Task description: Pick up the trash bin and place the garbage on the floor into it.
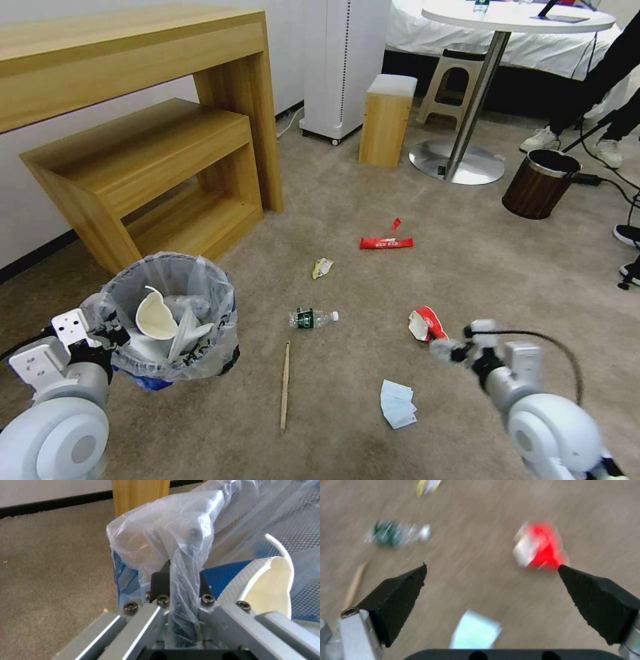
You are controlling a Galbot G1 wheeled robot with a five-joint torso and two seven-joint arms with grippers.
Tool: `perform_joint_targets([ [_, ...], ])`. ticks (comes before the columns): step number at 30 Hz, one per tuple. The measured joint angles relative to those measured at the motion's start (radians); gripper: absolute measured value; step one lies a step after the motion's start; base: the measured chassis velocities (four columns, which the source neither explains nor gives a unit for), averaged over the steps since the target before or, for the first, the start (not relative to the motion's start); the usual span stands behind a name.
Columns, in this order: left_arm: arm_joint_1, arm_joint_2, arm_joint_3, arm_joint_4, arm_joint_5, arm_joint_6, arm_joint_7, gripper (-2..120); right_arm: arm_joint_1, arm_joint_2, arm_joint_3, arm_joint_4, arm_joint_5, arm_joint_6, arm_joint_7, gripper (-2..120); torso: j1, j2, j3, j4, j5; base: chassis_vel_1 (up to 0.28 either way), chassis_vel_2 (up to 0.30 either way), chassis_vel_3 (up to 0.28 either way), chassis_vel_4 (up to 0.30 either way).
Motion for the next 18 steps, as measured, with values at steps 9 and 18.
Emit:
perform_joint_targets([
  [9,-0.007,0.004,0.002,-0.004,0.000,0.000,0.000,1,0.040,0.022,-0.119,-0.073,0.141,-0.048,0.027,100,0.000,0.000,0.000,0.0000,0.0000,0.000,0.000,0.000,0.000],
  [18,-0.009,0.008,0.004,-0.008,0.008,0.001,-0.001,1,0.090,0.064,-0.223,-0.214,0.146,-0.042,0.089,100,0.000,0.000,0.000,-0.0001,0.0000,0.000,0.000,0.000,0.000],
])
